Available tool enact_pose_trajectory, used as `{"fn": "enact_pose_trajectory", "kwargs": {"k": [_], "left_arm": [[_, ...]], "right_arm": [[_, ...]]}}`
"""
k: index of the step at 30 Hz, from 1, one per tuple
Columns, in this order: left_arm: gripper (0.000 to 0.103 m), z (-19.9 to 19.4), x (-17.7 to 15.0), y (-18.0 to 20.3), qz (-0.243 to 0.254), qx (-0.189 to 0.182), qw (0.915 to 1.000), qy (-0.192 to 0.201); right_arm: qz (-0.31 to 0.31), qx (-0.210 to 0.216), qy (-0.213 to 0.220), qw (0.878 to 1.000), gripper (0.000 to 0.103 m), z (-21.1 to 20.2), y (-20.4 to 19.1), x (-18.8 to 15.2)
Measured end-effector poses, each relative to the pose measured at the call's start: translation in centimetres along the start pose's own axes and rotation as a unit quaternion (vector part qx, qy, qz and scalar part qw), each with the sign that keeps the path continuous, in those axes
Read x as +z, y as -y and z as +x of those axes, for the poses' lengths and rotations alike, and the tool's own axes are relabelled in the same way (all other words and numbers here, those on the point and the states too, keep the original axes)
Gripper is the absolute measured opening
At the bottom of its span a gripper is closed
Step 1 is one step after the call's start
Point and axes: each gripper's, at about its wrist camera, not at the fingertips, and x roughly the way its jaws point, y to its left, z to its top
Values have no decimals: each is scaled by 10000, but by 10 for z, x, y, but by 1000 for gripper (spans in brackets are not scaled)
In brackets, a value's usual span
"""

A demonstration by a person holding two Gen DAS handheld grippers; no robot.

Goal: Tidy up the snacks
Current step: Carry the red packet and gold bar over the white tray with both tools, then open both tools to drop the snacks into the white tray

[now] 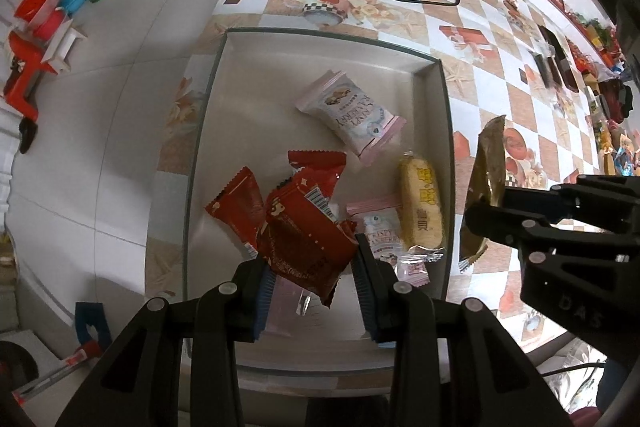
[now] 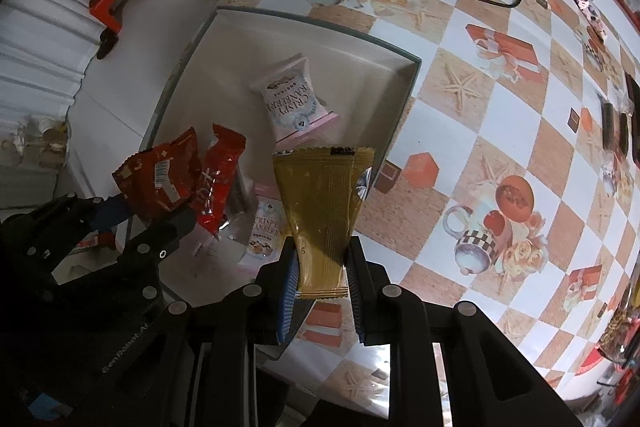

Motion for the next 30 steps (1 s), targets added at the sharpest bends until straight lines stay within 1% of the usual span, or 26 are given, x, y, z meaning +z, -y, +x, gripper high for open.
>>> {"fn": "enact_pose_trajectory", "kwargs": {"k": [7,17,30], "left_arm": [[40,5,1,-1,22,89,9999,-41],[40,13,3,-3,1,116,9998,-136],[41,25,-1,-2,-8,179,9993,-331]], "right_arm": [[-26,22,-35,10000,25,4,-3,5],[-86,45,-95,9999,25,9,-6,12],[-194,88,-275,9994,25,22,-14,24]]}}
